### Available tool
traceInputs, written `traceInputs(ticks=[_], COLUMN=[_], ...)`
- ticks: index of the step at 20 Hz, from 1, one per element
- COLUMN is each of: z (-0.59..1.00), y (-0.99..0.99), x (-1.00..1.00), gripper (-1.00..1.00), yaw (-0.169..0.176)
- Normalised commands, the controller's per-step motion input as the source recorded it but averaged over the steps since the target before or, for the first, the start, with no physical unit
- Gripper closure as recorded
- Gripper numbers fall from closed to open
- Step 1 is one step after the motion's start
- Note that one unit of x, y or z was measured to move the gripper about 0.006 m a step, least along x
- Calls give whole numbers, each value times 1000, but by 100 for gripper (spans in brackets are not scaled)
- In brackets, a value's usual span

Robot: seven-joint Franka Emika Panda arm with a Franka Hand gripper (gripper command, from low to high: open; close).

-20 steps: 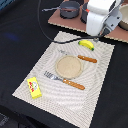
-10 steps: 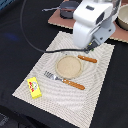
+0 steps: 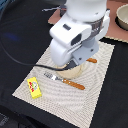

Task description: Interact with the objects in diverse but meaningful ways.

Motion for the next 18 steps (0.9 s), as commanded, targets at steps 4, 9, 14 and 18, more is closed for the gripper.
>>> traceInputs(ticks=[4, 9, 14, 18], z=[-215, -367, -492, -574], y=[-428, -217, -100, -67], x=[-536, -746, -799, -786], gripper=[-100, -100, -100, -100], yaw=[-64, -83, -77, -76])
